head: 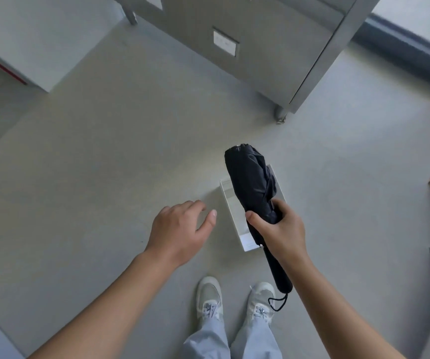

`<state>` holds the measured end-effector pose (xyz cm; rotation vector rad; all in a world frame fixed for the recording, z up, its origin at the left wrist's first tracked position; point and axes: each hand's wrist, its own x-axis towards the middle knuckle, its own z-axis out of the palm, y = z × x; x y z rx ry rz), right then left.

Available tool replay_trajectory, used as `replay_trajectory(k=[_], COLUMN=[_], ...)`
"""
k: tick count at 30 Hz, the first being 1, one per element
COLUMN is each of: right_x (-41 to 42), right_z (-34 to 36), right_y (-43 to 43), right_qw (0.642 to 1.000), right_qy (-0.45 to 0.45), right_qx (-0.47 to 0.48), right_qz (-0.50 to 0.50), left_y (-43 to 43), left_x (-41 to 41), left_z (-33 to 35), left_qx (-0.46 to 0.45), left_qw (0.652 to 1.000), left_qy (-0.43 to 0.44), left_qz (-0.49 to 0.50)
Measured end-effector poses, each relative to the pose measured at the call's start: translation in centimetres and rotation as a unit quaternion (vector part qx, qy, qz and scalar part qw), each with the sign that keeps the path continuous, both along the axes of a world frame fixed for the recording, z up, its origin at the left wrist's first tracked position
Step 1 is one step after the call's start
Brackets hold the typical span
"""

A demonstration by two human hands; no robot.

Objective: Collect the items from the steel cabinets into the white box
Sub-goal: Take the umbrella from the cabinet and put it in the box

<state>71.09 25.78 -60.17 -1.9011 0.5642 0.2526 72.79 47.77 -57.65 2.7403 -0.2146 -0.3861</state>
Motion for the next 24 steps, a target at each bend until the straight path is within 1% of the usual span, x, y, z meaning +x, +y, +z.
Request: replay_trajectory(k=[6,12,19,24], right_x=[-0.6,2.2,5.2,5.6], right_z=[-12.8,-23.9,-32.2,-35.3], right_y=[-1.4,-1.4,-1.4,-0.8], right_qw=[0.999,0.999,0.998,0.996], right_qy=[-0.002,-0.02,-0.047,-0.077], right_qx=[0.043,0.037,0.044,0.024], right_qz=[-0.019,-0.005,0.01,0.036], left_y=[-0.9,-0.7,-1.2,-1.7], left_x=[-1.4,-0.2,2.6,4.1], left_z=[-13.4,-24.2,-31.5,-34.3], left_qx=[0.016,0.044,0.042,0.044], left_qw=[0.999,0.998,0.999,0.998], left_qy=[0.016,0.03,0.011,0.019], left_qz=[-0.031,-0.032,-0.024,-0.03])
